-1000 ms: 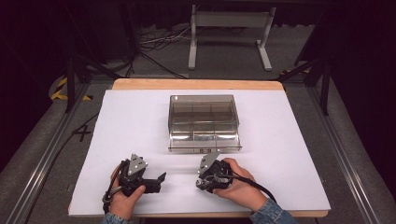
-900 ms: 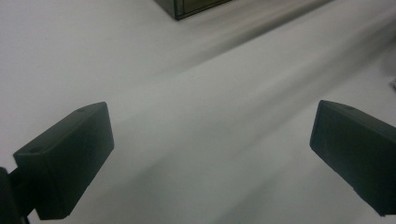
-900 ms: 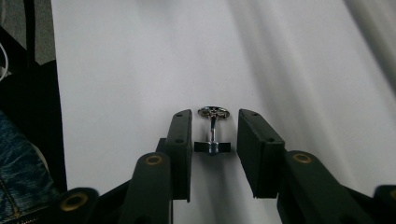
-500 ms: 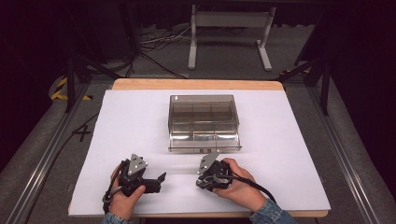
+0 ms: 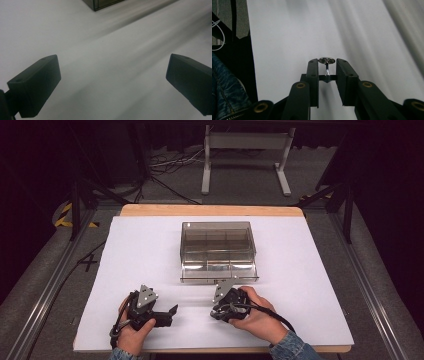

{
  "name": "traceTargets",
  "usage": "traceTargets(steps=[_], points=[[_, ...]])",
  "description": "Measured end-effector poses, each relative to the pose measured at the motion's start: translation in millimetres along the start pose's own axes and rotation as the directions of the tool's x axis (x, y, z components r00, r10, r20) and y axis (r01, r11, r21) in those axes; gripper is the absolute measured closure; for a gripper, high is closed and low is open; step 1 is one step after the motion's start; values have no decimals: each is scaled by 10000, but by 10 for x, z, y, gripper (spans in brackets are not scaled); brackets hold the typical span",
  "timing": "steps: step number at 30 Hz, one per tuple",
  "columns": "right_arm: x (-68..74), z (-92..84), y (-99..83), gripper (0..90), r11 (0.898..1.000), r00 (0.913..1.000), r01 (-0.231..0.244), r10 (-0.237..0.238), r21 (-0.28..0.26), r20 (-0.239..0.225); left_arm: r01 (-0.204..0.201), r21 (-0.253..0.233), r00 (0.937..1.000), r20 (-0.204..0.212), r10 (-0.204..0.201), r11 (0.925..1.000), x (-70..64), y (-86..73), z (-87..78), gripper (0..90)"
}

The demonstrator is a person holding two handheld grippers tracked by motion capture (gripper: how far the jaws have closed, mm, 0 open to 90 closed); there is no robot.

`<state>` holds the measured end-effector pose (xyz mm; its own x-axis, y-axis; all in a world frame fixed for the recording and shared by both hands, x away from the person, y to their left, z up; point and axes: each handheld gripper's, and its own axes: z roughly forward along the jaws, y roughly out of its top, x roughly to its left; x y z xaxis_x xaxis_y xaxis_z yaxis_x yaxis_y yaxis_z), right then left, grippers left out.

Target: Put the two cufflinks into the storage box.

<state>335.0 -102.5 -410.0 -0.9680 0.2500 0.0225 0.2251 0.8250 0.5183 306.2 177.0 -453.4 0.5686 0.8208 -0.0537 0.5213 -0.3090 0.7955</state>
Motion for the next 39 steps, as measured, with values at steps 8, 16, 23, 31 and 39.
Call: traceTargets(steps=[8, 16, 23, 31, 39], points=[[-26, -114, 75, 731, 9999, 9999, 16, -15, 117, -106, -17, 12, 10000, 10, 17, 10000, 1, -1, 0, 3], [-83, -249, 145, 731, 9997, 9999, 59, -57, 223, -86, -27, 36, 10000, 36, 27, 10000, 0, -3, 5, 3], [-135, -353, 211, 731, 9990, 9998, 190, -188, 409, -54, -55, 80, 10000, 53, 54, 10000, 0, -3, 14, 3], [-181, -493, 302, 731, 9991, 9997, 244, -246, 354, 56, -41, 160, 9999, 151, 38, 9999, -6, -5, 21, 3], [-229, -593, 364, 731, 9994, 9999, 167, -169, 290, 39, -68, 231, 9997, 217, 63, 9997, -5, -5, 24, 3]])
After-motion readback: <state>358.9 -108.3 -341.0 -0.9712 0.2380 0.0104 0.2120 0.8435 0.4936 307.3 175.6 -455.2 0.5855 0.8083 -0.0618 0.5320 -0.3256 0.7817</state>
